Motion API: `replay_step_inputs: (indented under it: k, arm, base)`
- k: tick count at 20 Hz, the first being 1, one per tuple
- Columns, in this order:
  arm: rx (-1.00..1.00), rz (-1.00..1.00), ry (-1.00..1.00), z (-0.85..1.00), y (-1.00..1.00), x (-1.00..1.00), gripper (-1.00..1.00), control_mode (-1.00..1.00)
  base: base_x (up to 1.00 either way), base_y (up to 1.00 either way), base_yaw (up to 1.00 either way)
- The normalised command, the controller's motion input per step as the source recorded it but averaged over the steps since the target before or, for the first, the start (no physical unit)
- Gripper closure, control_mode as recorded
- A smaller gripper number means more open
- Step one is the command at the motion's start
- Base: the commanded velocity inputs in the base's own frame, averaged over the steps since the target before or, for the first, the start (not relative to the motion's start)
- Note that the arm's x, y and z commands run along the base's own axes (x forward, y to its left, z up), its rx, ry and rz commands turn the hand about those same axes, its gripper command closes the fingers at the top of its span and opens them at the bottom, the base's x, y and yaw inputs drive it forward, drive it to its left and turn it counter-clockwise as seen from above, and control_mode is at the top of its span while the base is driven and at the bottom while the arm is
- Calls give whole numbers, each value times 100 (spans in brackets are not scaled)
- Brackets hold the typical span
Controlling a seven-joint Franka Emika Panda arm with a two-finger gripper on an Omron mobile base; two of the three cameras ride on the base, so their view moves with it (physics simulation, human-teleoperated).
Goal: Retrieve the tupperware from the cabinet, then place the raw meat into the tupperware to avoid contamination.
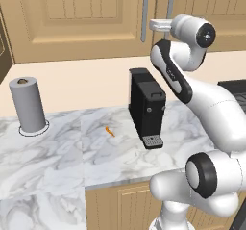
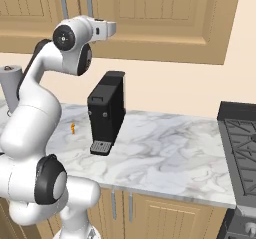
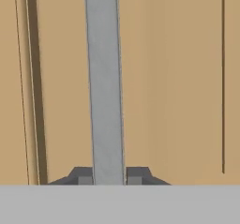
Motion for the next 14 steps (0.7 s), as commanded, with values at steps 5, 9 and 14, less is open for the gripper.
replay_step_inputs:
  k: [5, 9, 14]
  arm:
    - [0, 0, 6, 16, -31, -13, 100, -100]
    - [0, 0, 1, 17, -46, -28, 100, -100]
    - [4, 0, -1, 14, -58, -44, 100, -100]
  base:
    - [0, 0, 0]
    - [0, 0, 0]
    - [0, 0, 0]
